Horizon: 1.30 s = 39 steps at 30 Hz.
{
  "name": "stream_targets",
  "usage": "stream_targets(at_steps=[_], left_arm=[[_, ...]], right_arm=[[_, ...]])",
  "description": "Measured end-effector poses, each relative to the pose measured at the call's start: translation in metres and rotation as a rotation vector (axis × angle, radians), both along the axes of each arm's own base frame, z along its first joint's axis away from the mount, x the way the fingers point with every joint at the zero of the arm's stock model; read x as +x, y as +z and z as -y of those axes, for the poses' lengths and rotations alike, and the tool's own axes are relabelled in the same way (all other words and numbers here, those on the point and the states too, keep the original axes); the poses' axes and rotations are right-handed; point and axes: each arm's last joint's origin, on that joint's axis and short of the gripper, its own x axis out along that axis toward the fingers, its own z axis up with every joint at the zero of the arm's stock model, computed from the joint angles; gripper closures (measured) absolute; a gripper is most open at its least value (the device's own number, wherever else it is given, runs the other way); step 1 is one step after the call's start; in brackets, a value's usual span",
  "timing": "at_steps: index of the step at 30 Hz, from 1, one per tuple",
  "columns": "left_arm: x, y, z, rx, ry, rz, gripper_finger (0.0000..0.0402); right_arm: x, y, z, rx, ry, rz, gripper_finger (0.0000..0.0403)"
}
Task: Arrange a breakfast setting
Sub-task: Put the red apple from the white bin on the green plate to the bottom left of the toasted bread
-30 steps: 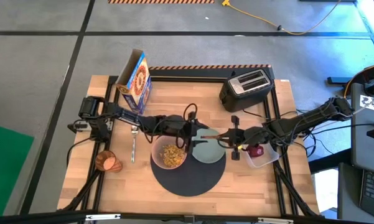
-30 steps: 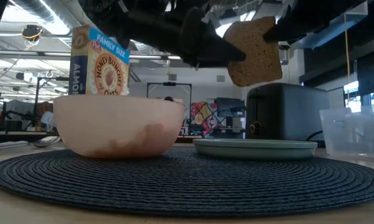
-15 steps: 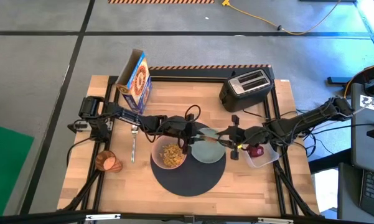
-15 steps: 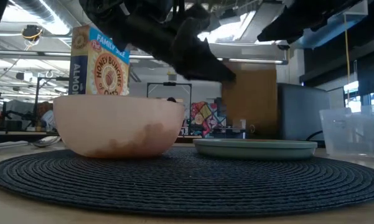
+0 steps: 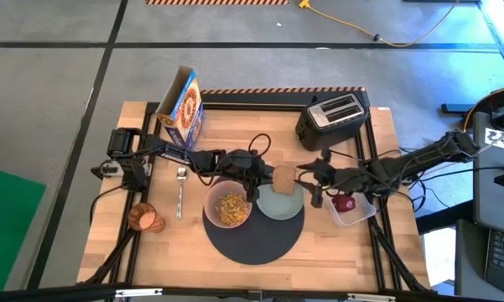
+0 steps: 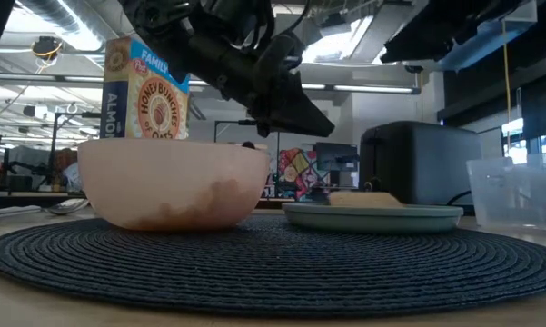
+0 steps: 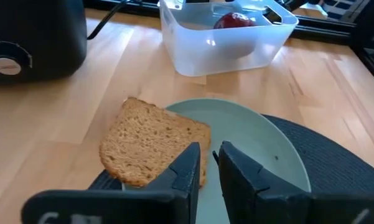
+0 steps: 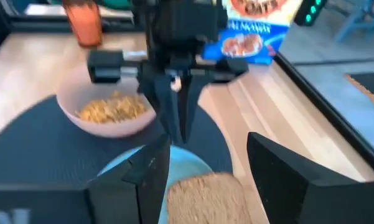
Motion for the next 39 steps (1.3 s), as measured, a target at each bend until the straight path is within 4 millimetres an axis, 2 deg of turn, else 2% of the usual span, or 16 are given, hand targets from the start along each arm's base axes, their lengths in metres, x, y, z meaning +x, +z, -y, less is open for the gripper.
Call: stream_targets(at_steps=[8, 13, 18, 21, 29, 39], left_arm=[[-0.001, -0.001, -0.002, 0.023, 0.027, -0.010, 0.0336], [-0.005, 0.010, -0.003, 0.075, 0.064, -0.004, 0.0315], [-0.011, 0.029, -0.003, 0.114, 0.082, 0.041, 0.0284], [-0.012, 0.035, -0.001, 0.125, 0.081, 0.058, 0.0265], [-0.015, 0.042, 0.013, 0.191, 0.081, 0.069, 0.0247], [-0.017, 0.053, 0.019, 0.236, 0.073, 0.119, 0.0233]], right_arm=[[-0.006, -0.013, 0.004, 0.008, -0.084, -0.119, 0.0203], [-0.016, -0.018, 0.007, 0.051, -0.161, -0.197, 0.0203], [-0.027, -0.001, 0.010, 0.097, -0.210, -0.285, 0.0198], [-0.026, 0.008, 0.010, 0.100, -0.203, -0.271, 0.0188], [-0.026, 0.008, 0.010, 0.020, -0.144, -0.300, 0.0159], [-0.031, 0.012, 0.010, 0.051, -0.117, -0.368, 0.0172]])
